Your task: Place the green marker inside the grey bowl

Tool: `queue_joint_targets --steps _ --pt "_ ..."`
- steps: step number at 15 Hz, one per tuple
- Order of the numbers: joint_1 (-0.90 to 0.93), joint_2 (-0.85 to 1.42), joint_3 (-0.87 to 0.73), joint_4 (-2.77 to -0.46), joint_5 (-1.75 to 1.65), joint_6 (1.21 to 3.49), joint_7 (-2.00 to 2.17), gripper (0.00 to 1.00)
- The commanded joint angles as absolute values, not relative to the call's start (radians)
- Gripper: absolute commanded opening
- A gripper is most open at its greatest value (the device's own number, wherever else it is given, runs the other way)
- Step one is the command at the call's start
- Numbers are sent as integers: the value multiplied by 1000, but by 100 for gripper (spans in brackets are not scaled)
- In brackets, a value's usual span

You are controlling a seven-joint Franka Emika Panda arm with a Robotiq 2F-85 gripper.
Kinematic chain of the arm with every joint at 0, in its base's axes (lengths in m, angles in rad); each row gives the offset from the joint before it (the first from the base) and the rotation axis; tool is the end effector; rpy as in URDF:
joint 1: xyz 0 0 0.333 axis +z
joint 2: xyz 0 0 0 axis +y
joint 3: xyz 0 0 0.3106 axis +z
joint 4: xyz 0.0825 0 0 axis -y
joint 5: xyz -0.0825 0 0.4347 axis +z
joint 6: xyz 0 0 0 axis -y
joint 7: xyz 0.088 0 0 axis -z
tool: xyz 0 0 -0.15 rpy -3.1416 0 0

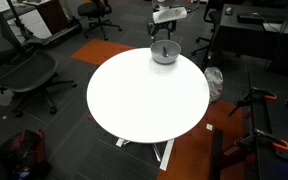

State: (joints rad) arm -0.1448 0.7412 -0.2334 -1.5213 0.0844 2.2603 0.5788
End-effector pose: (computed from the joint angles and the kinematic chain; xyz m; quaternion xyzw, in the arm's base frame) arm 0.7035 -0.2562 0.1543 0.8885 -0.4566 0.0137 0.0442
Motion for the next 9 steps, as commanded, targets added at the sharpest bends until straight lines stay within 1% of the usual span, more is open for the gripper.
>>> queue_joint_targets --steps 1,9 --pt "-148 747 -237 -1500 106 2253 600 100" --pt "-147 744 -237 -1513 93 2257 576 100"
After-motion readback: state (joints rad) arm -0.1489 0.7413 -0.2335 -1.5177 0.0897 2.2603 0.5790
